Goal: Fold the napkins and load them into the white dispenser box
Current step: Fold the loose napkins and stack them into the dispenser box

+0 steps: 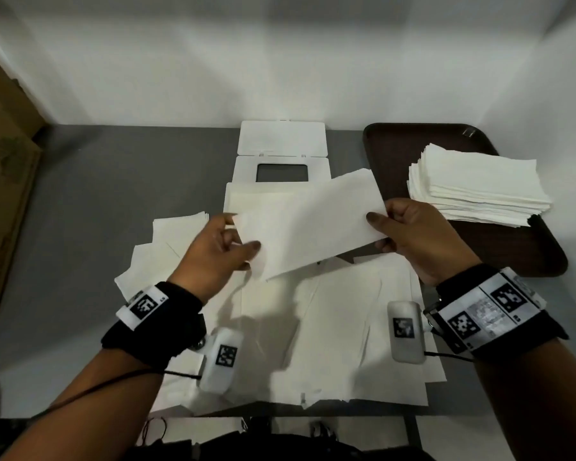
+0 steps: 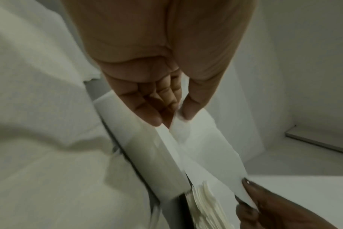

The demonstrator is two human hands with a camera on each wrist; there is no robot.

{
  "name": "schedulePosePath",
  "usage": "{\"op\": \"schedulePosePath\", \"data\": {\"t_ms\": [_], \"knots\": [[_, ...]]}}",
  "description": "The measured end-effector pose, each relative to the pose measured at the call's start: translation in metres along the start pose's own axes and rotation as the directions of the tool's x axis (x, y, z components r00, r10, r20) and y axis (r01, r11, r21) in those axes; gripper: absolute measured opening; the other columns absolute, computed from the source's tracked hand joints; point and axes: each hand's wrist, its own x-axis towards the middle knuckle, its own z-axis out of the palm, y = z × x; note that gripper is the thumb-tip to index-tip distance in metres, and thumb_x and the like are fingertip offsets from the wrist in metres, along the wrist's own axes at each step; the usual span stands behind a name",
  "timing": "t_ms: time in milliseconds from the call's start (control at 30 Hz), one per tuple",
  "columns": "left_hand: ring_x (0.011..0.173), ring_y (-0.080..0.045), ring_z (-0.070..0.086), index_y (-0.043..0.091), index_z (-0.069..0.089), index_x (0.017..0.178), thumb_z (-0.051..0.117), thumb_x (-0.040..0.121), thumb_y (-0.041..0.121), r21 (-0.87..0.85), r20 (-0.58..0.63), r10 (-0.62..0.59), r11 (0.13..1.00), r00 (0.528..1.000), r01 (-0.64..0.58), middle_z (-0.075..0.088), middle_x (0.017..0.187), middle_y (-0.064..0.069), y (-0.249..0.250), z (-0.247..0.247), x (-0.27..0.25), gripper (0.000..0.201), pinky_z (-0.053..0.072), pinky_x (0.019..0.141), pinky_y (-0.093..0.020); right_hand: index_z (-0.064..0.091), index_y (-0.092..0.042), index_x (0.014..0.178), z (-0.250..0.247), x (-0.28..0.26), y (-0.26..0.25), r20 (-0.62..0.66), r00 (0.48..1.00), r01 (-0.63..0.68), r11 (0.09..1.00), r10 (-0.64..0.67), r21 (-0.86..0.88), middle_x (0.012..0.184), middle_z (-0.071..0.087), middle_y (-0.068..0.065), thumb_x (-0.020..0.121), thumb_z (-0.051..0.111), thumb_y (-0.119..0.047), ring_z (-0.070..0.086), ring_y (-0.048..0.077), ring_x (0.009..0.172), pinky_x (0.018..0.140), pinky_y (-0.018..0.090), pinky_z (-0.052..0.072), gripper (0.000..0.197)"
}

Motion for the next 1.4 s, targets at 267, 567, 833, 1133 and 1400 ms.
{"op": "schedulePosePath", "data": {"t_ms": [267,567,833,1133,1400], "knots": [[0.065,-0.012,0.056,0.021,0.046,0.104,0.072,0.081,0.016,0.260,-0.250,0.159,0.961,0.955,-0.092,0.061,0.078,0.002,0.015,-0.016,0.053,0.035,0.048,0.062,-0.020,0.061,-0.009,0.083,0.030,0.034,0.001,-0.021,0.996,-0.083,0.990,0.086,0.111,0.073,0.062,0.011,0.090,0.063,-0.004,0.058,0.012,0.048,0.050,0.024,0.047,0.009],[0.081,-0.019,0.060,0.009,0.065,0.099,0.067,0.085,0.014,0.619,-0.146,0.127,0.785,0.981,-0.010,0.062,0.087,-0.001,0.003,-0.013,0.078,0.015,0.046,0.074,-0.025,0.068,-0.016,0.087,0.057,0.067,0.015,-0.145,0.985,0.001,0.844,-0.093,-0.537,0.074,0.061,-0.008,0.083,0.071,-0.028,0.058,0.010,0.073,0.071,0.023,0.043,0.013],[0.101,-0.028,0.063,0.011,0.061,0.117,0.060,0.087,0.012,0.777,-0.074,0.105,0.629,0.992,-0.008,0.068,0.109,-0.010,0.004,-0.008,0.080,0.030,0.051,0.088,-0.036,0.065,-0.021,0.088,0.068,0.070,0.016,-0.161,0.984,-0.065,0.671,-0.081,-0.739,0.087,0.057,-0.008,0.085,0.066,-0.036,0.058,0.016,0.087,0.078,0.030,0.048,0.015],[0.107,-0.031,0.048,0.015,0.059,0.114,0.071,0.079,0.021,0.878,-0.103,0.191,0.479,0.976,-0.001,0.042,0.120,-0.010,0.014,-0.002,0.071,0.038,0.047,0.081,-0.039,0.047,-0.018,0.091,0.067,0.065,0.012,-0.169,0.982,-0.062,0.708,-0.082,-0.704,0.083,0.055,-0.002,0.079,0.073,-0.032,0.054,0.021,0.078,0.069,0.031,0.041,0.032],[0.087,-0.021,0.053,0.016,0.064,0.093,0.063,0.085,0.028,0.752,-0.017,0.320,0.629,0.947,-0.199,0.053,0.095,-0.003,0.018,0.030,0.030,0.015,0.045,0.075,-0.031,0.058,-0.018,0.073,0.018,0.023,0.021,-0.034,0.999,0.009,0.762,-0.041,-0.647,0.074,0.057,-0.004,0.080,0.074,-0.030,0.050,0.005,0.067,0.057,0.020,0.034,0.022]]}}
